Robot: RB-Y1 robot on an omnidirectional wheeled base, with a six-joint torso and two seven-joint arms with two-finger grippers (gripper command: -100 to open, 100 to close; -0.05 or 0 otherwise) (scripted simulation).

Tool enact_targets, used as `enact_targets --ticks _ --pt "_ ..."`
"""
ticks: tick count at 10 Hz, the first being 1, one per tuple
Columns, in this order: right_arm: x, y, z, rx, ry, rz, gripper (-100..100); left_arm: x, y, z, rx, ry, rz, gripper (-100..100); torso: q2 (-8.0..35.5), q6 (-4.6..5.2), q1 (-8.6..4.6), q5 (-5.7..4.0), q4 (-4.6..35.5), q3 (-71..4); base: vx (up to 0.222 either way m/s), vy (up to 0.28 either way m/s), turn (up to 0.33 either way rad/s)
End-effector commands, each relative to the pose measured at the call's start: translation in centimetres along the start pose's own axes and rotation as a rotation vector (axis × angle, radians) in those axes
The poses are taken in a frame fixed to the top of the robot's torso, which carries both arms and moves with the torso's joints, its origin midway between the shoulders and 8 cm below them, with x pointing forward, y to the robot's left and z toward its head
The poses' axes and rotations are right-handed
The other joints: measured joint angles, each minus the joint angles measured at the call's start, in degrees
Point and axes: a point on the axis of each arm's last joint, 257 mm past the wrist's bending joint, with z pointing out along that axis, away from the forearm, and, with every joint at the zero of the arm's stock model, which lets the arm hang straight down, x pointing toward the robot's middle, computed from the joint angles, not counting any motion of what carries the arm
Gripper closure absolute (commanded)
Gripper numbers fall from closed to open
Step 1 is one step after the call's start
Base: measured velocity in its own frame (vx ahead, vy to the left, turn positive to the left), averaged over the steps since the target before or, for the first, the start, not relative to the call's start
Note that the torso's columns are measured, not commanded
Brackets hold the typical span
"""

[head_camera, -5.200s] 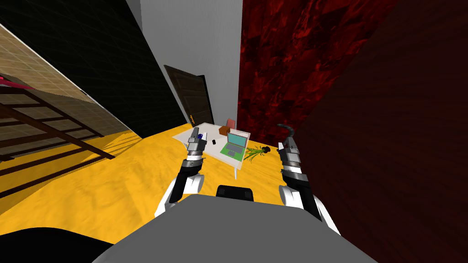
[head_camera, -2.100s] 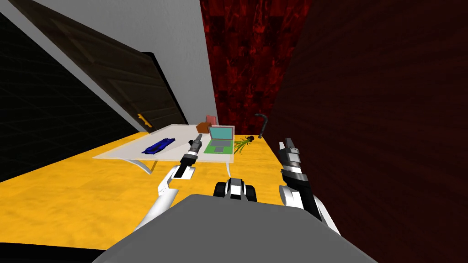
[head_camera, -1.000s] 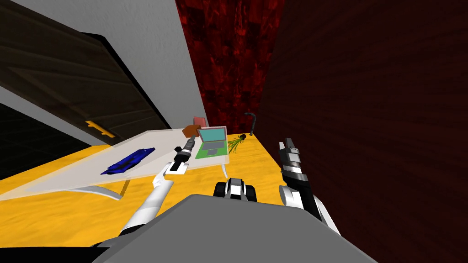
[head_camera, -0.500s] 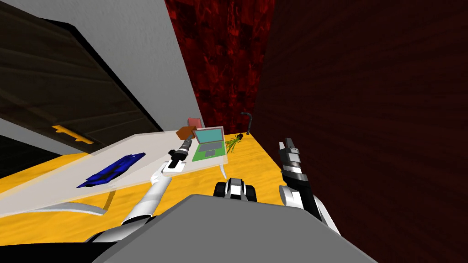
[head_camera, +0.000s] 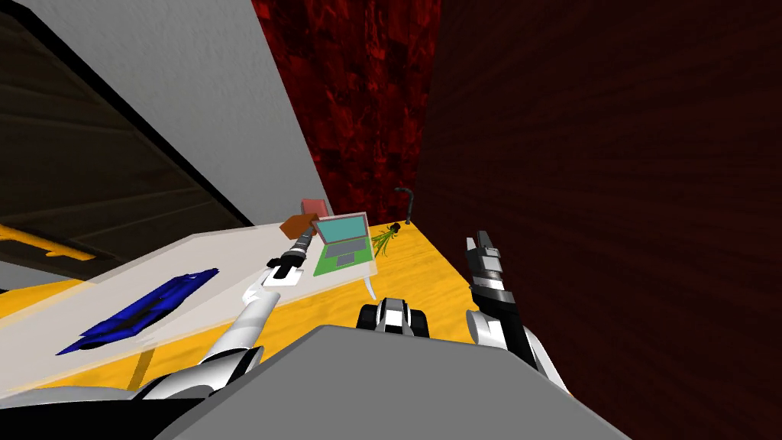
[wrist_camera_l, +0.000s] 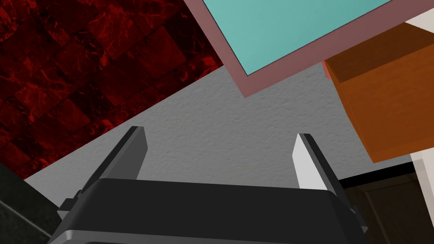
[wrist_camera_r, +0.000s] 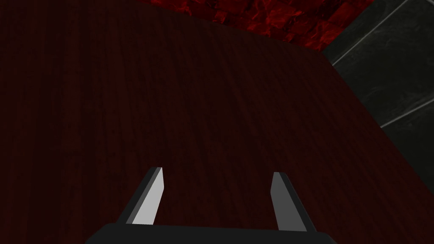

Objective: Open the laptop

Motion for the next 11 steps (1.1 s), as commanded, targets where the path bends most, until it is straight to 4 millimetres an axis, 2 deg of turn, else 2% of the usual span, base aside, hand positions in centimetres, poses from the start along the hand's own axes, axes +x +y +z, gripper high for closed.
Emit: enact_targets --ticks 1,3,4,6,7,8,11 --pt "0.0 0.0 0.0 0.000 0.000 0.000 0 -1.6 1.9 0.4 -0.045 -0.021 0.014 -100 0.01 0.06 0.00 -0.01 0.01 0.00 -0.007 0.020 -0.096" --pt "0.0 0.0 0.0 0.000 0.000 0.000 0 -4.6 3.3 1.3 -0.085 -0.062 0.034 -100 0.01 0.06 0.03 0.00 0.01 0.00 -0.010 0.024 -0.252" --pt "0.0 0.0 0.0 0.000 0.000 0.000 0 -4.5 4.4 1.0 -0.106 -0.060 0.032 -100 0.02 0.06 0.05 0.00 0.01 0.01 -0.017 0.028 -0.069" --pt "0.0 0.0 0.0 0.000 0.000 0.000 0 -7.2 5.9 1.4 -0.151 -0.098 0.045 -100 0.04 0.05 0.02 0.00 0.02 0.02 -0.017 0.022 -0.169" --pt "0.0 0.0 0.0 0.000 0.000 0.000 0 -7.2 6.4 1.2 -0.160 -0.097 0.044 -100 0.02 0.05 0.02 0.00 0.01 0.01 -0.011 0.022 -0.091" --pt "0.0 0.0 0.0 0.000 0.000 0.000 0 -8.4 6.9 1.4 -0.177 -0.114 0.048 -100 0.00 -0.01 0.02 0.00 0.00 0.00 -0.011 0.017 -0.120" --pt "0.0 0.0 0.0 0.000 0.000 0.000 0 -9.4 7.9 1.3 -0.205 -0.129 0.050 -100 0.01 0.05 0.02 -0.01 0.01 0.00 -0.008 0.014 -0.084"
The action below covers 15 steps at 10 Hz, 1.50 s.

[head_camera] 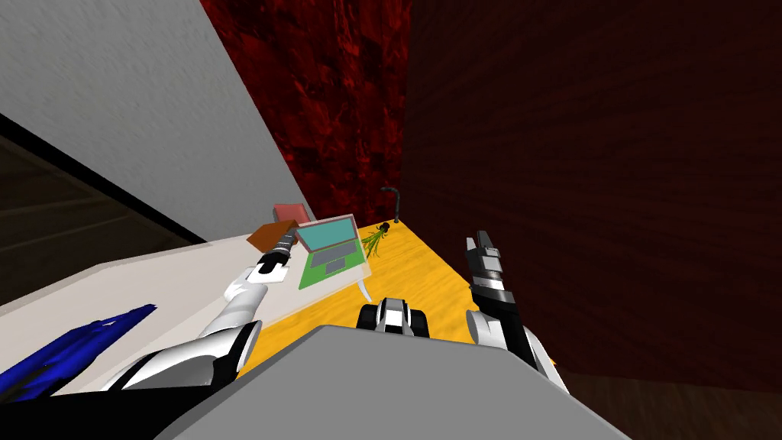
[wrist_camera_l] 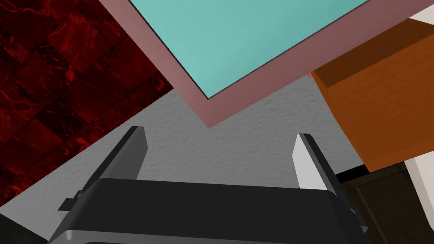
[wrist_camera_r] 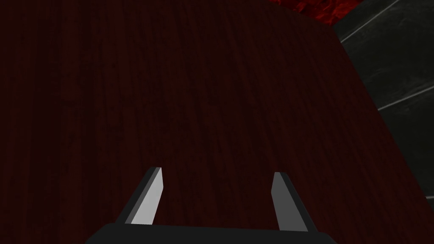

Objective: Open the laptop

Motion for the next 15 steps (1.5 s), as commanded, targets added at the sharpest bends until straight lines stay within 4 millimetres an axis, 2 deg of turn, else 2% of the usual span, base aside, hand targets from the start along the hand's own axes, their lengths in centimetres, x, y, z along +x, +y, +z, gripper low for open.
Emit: enact_targets --ticks 1,4,5,6,9,13,15 --pt "0.0 0.0 0.0 0.000 0.000 0.000 0 -1.5 1.3 0.3 -0.032 -0.021 0.002 -100 0.01 -0.04 0.00 0.01 0.00 0.01 -0.008 0.011 -0.117" --pt "0.0 0.0 0.0 0.000 0.000 0.000 0 -4.0 2.9 0.8 -0.082 -0.058 0.002 -100 0.03 -0.04 0.02 0.01 0.01 0.02 -0.016 0.017 -0.157" --pt "0.0 0.0 0.0 0.000 0.000 0.000 0 -3.3 2.5 0.9 -0.070 -0.049 0.002 -100 0.03 0.00 0.03 0.01 0.01 0.02 -0.009 0.012 -0.043" --pt "0.0 0.0 0.0 0.000 0.000 0.000 0 -4.9 2.9 1.1 -0.086 -0.088 0.021 -100 0.00 -0.06 0.00 0.01 0.00 0.01 -0.062 0.061 -0.264" --pt "0.0 0.0 0.0 0.000 0.000 0.000 0 -7.4 3.5 1.0 -0.107 -0.148 0.022 -100 0.21 0.01 -0.01 0.00 0.06 0.13 -0.113 0.051 -0.213" --pt "0.0 0.0 0.0 0.000 0.000 0.000 0 -10.3 4.8 0.6 -0.151 -0.225 0.037 -100 -0.03 0.04 0.03 0.01 -0.02 -0.03 -0.105 0.068 -0.224" --pt "0.0 0.0 0.0 0.000 0.000 0.000 0 -11.2 5.4 0.5 -0.173 -0.251 0.047 -100 -0.14 -0.08 -0.09 -0.02 -0.04 -0.08 -0.058 0.027 -0.116"
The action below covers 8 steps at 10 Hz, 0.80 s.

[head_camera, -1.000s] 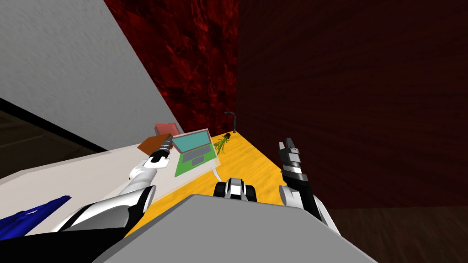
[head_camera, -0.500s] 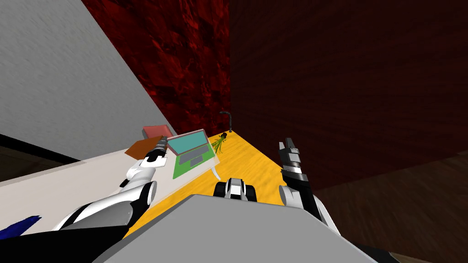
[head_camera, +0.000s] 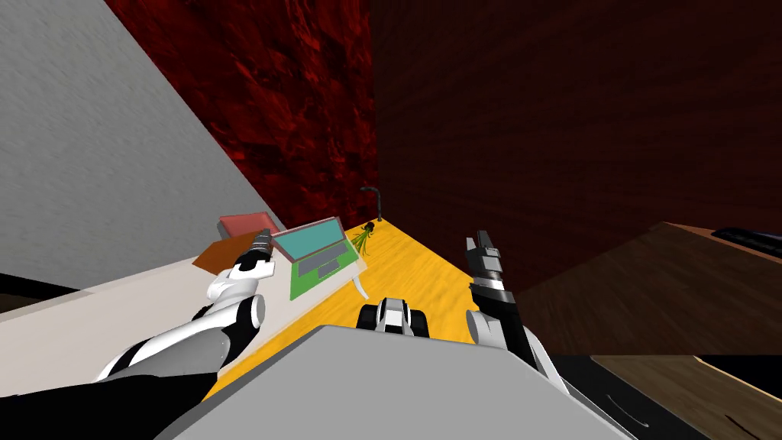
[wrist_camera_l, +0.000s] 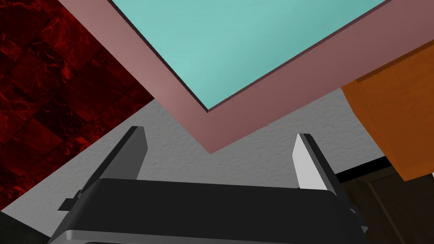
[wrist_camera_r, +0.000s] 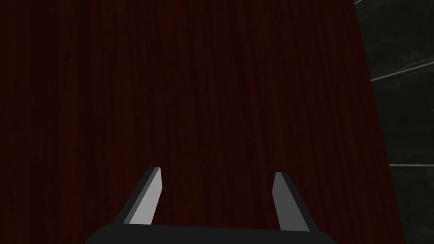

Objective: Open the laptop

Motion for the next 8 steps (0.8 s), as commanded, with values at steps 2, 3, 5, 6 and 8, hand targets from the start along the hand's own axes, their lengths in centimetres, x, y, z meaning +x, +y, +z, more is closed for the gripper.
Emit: enact_targets --ticks 2,3,5,6,8 --pt "0.0 0.0 0.0 0.000 0.000 0.000 0 -1.6 1.5 0.1 -0.047 -0.054 0.009 -100 0.18 0.02 0.10 0.03 0.05 0.11 -0.101 0.044 -0.238" --pt "0.0 0.0 0.0 0.000 0.000 0.000 0 -2.5 2.0 0.0 -0.057 -0.073 0.001 -100 0.30 0.10 0.17 0.05 0.08 0.17 -0.116 0.033 -0.176" --pt "0.0 0.0 0.0 0.000 0.000 0.000 0 -3.3 2.9 -0.1 -0.085 -0.099 0.001 -100 0.19 0.10 0.08 0.02 0.05 0.11 -0.116 0.032 -0.209" --pt "0.0 0.0 0.0 0.000 0.000 0.000 0 -3.6 3.1 -0.1 -0.089 -0.107 -0.006 -100 0.13 0.00 0.14 0.03 0.04 0.08 -0.060 0.022 0.023" --pt "0.0 0.0 0.0 0.000 0.000 0.000 0 -4.2 4.1 -0.3 -0.121 -0.132 -0.011 -100 0.11 0.17 0.07 0.03 0.02 0.05 -0.101 0.024 -0.239"
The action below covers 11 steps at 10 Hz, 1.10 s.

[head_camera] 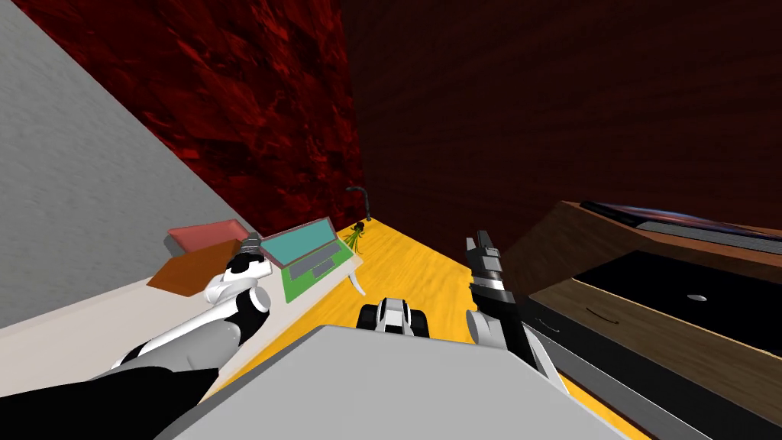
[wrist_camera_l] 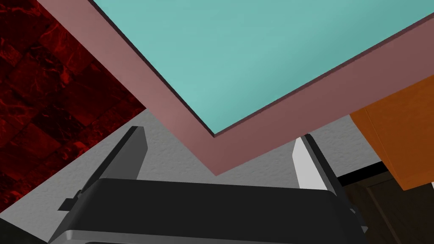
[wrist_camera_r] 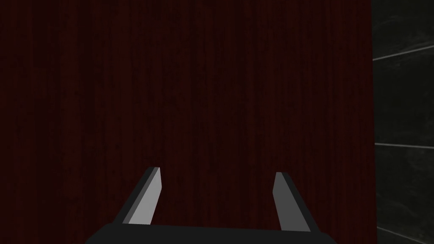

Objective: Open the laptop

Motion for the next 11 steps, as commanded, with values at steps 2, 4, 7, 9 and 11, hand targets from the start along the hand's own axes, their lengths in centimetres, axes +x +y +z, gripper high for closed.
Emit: enact_targets --ticks 2,4,7,9,11 --pt "0.0 0.0 0.0 0.000 0.000 0.000 0 -1.0 1.7 0.0 -0.052 -0.040 -0.010 -100 0.06 -0.05 0.07 0.02 0.03 0.05 -0.103 0.033 -0.210" --pt "0.0 0.0 0.0 0.000 0.000 0.000 0 -1.2 2.8 -0.1 -0.085 -0.055 -0.017 -100 0.06 0.07 0.04 0.05 0.02 0.06 -0.129 0.031 -0.213" --pt "0.0 0.0 0.0 0.001 0.000 -0.001 0 -1.7 1.4 0.0 -0.035 -0.043 -0.008 100 -0.46 -0.22 -0.04 -0.02 -0.11 -0.26 0.080 -0.018 0.245" --pt "0.0 0.0 0.0 0.001 0.000 -0.001 0 -1.0 0.3 0.0 -0.001 -0.019 -0.012 100 -0.26 -0.13 0.21 0.13 -0.12 -0.16 0.171 -0.060 0.247" --pt "0.0 0.0 0.0 0.001 0.000 -0.001 0 -0.4 -0.6 -0.1 0.028 0.006 -0.013 100 0.25 -0.04 0.19 0.06 0.08 0.17 0.120 -0.031 0.226"
